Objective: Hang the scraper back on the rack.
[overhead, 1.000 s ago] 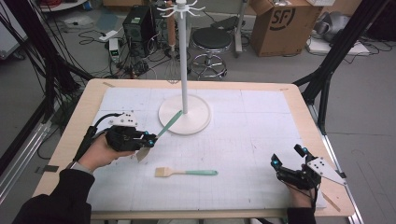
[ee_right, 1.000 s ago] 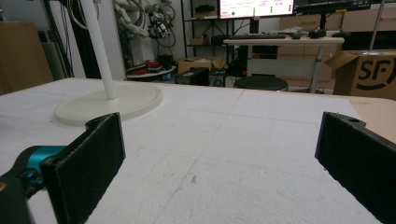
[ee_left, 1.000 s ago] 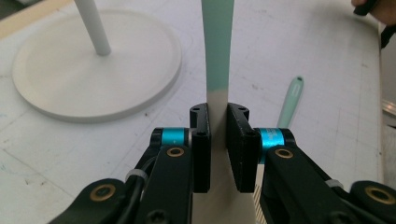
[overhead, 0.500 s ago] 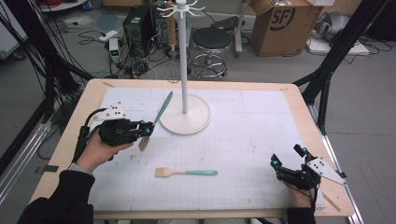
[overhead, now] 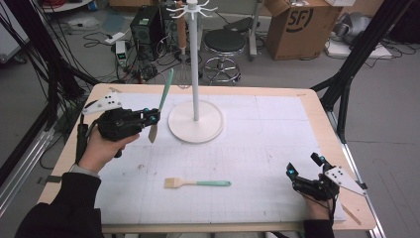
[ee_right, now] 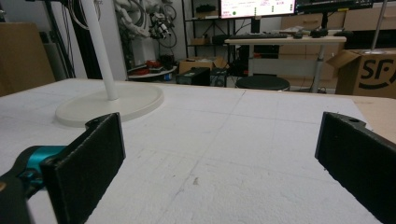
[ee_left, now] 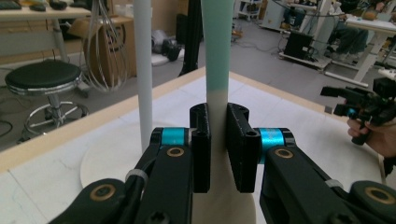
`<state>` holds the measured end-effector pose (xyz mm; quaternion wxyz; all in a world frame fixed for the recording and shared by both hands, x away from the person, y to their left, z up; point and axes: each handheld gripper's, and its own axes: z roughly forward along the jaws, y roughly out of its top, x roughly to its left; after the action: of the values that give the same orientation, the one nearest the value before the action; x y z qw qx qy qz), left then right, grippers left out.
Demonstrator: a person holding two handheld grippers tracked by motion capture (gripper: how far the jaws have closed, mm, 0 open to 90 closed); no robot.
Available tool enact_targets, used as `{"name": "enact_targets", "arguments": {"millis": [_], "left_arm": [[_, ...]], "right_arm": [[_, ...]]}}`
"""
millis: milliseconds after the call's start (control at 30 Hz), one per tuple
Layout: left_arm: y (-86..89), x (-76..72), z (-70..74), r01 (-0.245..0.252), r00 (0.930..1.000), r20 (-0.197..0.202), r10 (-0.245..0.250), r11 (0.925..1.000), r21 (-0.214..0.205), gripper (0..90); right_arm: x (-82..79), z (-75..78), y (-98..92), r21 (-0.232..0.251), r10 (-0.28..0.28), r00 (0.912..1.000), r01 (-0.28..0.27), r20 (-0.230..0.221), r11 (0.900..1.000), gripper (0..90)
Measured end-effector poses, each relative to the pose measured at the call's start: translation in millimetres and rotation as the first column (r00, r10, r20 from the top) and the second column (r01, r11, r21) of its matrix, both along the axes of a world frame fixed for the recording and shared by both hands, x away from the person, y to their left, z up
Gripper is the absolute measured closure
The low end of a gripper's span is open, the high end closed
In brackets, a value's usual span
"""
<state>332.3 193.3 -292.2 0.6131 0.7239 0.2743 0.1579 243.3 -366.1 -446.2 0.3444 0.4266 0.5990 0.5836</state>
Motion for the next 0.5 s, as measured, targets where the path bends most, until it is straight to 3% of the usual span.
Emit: {"name": "enact_targets", "arguments": {"millis": [233,500], "left_arm": [[2.2,12.7,22.6,0.002,0.999,0.044,0.0,0.9993,-0.037,80.4],[1.3,25.8,44.0,0.002,0.9972,0.075,0.001,0.9993,-0.038,80.5]], "right_arm": [[-0.5,0.4,-1.1,0.003,0.0,1.0,0.0,0.004,1.0,0.5],[-2.7,0.5,-3.8,0.001,0.0,0.9999,0.0,0.011,1.0,0.5]]}}
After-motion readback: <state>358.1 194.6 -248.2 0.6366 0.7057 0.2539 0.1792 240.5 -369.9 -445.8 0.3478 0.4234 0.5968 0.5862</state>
